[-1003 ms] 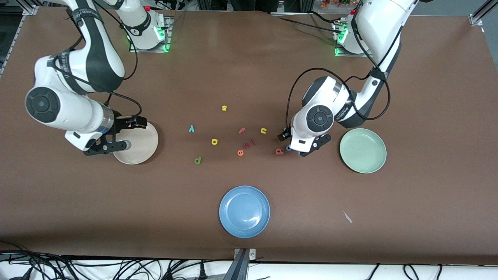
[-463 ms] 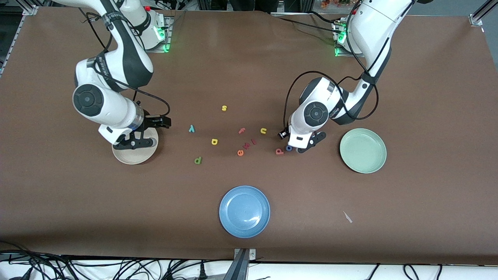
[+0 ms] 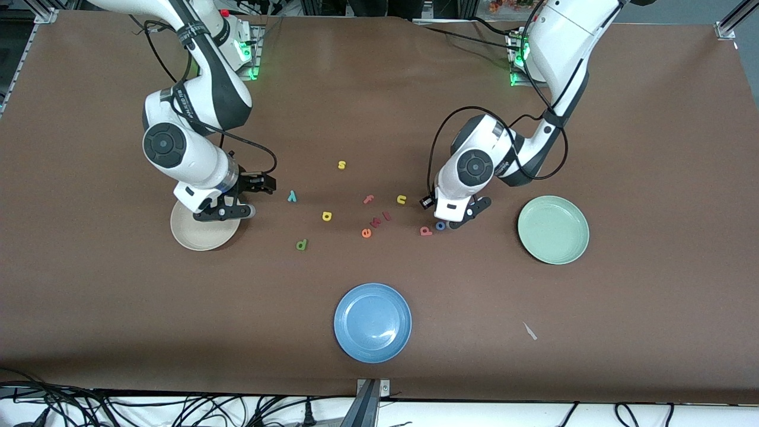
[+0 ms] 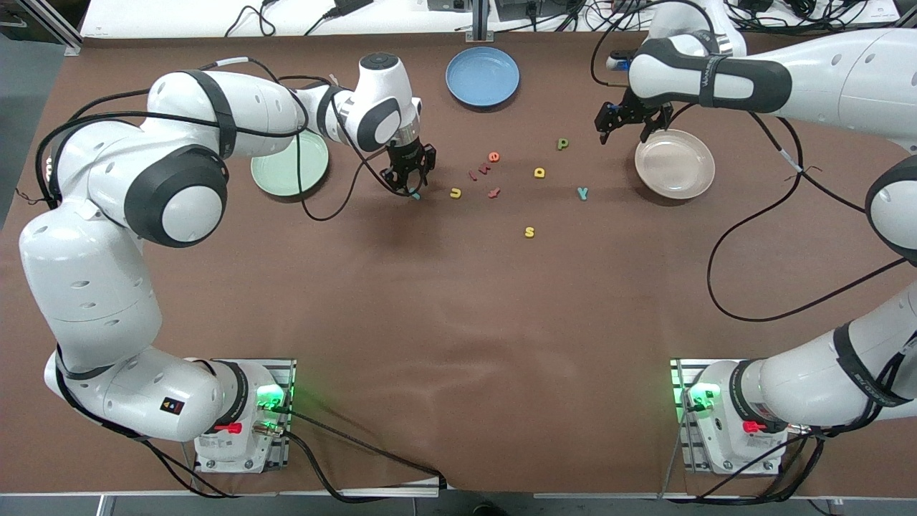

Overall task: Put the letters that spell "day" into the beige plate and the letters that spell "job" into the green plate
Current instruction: 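Grasp the cyan r with the left gripper while the right gripper lowers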

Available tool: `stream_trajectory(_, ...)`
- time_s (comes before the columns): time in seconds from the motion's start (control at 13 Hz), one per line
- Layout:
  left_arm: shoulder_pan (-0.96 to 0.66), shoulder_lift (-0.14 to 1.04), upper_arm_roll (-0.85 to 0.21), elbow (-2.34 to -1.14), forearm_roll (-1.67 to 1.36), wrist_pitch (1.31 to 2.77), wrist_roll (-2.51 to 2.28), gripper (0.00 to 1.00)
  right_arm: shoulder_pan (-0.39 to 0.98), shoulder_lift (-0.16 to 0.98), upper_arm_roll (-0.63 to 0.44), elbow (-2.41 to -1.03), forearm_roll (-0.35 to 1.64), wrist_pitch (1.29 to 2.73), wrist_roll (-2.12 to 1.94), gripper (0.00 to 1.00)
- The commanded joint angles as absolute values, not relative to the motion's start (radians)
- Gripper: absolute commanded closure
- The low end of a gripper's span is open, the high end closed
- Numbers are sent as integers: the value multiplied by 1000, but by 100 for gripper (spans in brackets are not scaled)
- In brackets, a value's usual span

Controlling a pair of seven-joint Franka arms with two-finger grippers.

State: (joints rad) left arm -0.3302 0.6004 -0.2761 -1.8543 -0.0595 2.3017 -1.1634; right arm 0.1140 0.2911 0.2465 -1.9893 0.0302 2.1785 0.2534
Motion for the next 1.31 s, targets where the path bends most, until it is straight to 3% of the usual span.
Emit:
stream_trajectory(0.0,-342,606,-268,-1862,-69,2319,-1180,50,118,270,258,-2094,31,2302,264,0)
stream_trajectory(1.0,-341,629,-265,-1875,17,2367,-1223,57,227,436,255,-2086,11,2465,388,1)
stream_trajectory(1.23,-341,630,-265,-1885,18,2367,-1223,64,227,454,250,-2086,11,2467,388,2)
